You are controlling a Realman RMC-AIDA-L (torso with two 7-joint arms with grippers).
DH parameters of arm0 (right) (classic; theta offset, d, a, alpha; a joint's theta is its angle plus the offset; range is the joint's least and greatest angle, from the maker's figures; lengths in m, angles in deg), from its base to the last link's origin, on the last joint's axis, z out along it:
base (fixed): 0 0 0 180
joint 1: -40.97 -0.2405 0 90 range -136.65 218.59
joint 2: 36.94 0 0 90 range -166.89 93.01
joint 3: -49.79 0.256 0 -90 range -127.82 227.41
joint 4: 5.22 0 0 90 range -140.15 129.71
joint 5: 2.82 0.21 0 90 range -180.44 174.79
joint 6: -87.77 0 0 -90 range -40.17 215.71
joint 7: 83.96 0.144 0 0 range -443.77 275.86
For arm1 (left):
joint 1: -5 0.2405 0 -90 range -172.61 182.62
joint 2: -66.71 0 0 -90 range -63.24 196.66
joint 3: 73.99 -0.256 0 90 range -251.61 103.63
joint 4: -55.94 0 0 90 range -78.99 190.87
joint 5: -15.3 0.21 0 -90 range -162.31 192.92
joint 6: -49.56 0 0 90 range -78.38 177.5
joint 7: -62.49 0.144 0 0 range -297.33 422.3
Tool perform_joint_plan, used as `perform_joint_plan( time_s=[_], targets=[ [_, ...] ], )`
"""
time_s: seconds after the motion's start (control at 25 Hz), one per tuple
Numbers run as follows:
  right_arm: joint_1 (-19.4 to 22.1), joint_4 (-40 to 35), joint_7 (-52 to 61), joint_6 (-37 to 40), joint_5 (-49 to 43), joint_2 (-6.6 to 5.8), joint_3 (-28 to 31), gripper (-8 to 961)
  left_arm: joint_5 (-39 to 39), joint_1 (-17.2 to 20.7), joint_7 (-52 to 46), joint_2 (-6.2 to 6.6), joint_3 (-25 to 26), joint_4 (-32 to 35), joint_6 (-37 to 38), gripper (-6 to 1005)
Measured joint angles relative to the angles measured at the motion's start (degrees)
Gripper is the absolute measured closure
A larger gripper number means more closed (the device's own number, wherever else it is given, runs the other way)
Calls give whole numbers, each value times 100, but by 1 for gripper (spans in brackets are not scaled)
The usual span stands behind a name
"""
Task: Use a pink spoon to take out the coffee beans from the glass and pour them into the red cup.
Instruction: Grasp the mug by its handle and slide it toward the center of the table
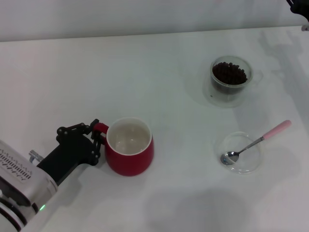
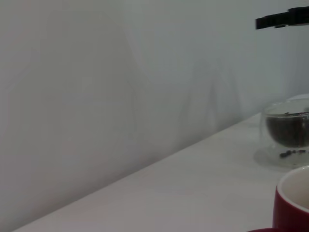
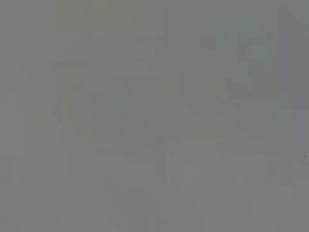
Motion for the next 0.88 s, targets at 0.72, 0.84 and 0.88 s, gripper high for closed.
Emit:
perform_joint_plan(
  time_s=[0.72, 0.84, 0.88],
  targets=[
    [-8, -1, 6, 0, 0, -4, 12, 112, 254, 84, 390, 30, 22, -23, -49, 740],
    [-9, -3, 7, 13, 0, -2, 12, 113, 237, 167, 572, 33, 47, 8, -27, 635],
    [-9, -4, 7, 17, 0, 1, 12, 113, 228, 192, 597, 32, 54, 12, -13, 602]
  ],
)
